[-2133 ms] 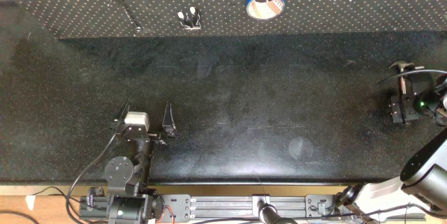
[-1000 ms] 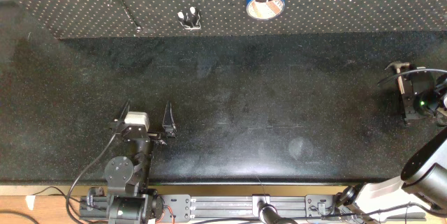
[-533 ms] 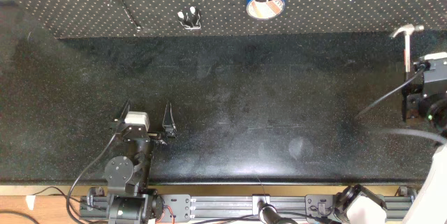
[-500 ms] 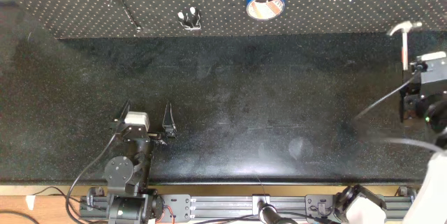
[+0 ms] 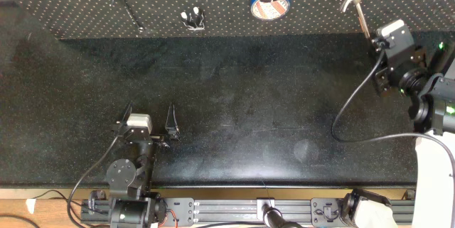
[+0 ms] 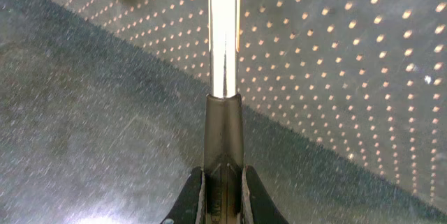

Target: Place Tools Onto Pegboard

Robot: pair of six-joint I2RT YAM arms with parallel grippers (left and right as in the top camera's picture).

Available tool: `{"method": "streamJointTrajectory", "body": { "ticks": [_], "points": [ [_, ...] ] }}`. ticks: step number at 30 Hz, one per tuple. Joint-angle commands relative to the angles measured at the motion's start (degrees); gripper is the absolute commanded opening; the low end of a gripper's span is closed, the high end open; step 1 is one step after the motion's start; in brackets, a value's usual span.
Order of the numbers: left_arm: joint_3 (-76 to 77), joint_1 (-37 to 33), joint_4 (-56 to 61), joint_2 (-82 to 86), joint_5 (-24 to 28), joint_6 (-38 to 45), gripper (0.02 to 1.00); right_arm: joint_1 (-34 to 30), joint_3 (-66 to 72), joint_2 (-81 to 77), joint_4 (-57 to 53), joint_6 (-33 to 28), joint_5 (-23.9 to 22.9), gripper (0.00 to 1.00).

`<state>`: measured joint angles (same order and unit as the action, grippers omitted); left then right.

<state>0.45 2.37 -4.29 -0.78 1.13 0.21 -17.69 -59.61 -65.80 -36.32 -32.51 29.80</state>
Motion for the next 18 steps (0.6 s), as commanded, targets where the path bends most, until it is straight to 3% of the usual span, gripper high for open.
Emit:
{"method": "streamJointTrajectory", "body": {
  "ticks": [1,18],
  "points": [
    [-0.1,0.3,-0.4,0.5,-0.4,0.7,0.996,0.8,-0.3,-4.5,4.0,2.1,1.3,0.075],
    [-0.1,0.3,-0.4,0.5,-0.4,0.7,0.996,3.3,-0.3,-17.4,15.6,2.1,1.3,0.075]
  ]
}}
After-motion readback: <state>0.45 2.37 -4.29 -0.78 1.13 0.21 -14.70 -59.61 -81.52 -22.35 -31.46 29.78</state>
